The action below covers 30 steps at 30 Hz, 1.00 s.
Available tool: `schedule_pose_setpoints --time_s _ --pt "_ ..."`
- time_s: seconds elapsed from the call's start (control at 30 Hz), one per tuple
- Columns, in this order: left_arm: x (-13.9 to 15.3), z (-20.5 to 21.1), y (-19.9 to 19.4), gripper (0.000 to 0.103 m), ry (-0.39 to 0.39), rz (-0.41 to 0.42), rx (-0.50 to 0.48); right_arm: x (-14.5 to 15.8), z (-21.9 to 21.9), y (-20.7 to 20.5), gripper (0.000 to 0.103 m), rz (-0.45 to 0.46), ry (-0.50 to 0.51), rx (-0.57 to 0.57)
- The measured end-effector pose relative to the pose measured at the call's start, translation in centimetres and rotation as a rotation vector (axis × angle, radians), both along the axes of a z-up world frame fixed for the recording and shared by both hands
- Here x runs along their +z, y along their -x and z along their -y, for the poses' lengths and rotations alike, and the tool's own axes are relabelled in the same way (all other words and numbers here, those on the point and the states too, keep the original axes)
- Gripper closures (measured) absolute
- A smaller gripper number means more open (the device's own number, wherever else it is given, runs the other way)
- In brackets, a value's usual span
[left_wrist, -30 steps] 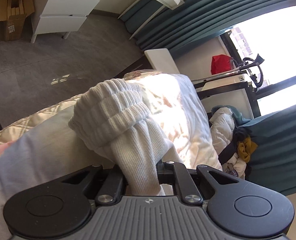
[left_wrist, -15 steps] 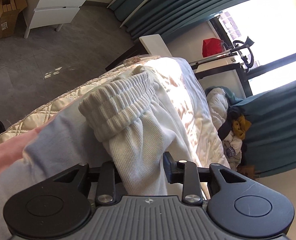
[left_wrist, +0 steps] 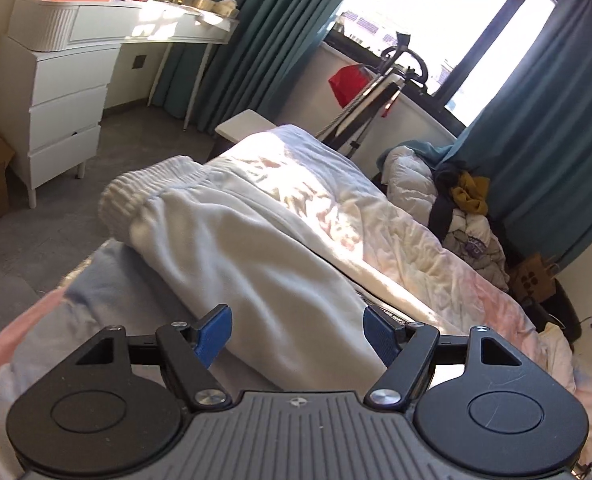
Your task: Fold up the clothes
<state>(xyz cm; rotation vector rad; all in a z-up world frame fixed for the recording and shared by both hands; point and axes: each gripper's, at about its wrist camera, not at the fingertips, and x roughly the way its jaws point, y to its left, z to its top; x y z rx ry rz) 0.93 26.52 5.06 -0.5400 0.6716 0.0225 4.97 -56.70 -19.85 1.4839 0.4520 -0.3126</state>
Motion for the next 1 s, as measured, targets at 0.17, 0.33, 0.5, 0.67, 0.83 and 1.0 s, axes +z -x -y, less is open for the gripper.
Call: schedule_pose_setpoints --time_s 0.17,0.33,0.5,0.67,0.83,1.0 --pt "-1.3 7.5 -3.5 0.029 -0.062 -0.001 -0.096 0.1 0.3 0.1 0.053 0.056 0.027 -0.025" --pt "-3.4 14.7 -7.0 0.029 -0.124 -0.021 -0.18 1.2 0.7 0.5 0.053 0.096 0.107 -0.121" --pt "-5.8 17.0 -9.0 0.029 -0.191 -0.036 -0.204 0.6 0.4 -1.2 0.054 0.059 0.112 -0.039" --pt "-8.2 19.0 -10.9 0.029 -0.259 -0.05 -0.226 0.2 0.1 -2.3 0.054 0.064 0.163 0.0" --pt "-10.6 21.1 -12.8 0.029 -0.327 -0.064 -0.248 2.2 -0.9 -3.2 0.053 0.137 0.3 0.023" --pt "-12.1 22.2 -14.1 0.028 -0.362 -0.07 -0.258 0.9 -0.6 -3.6 0.056 0.073 0.281 0.029"
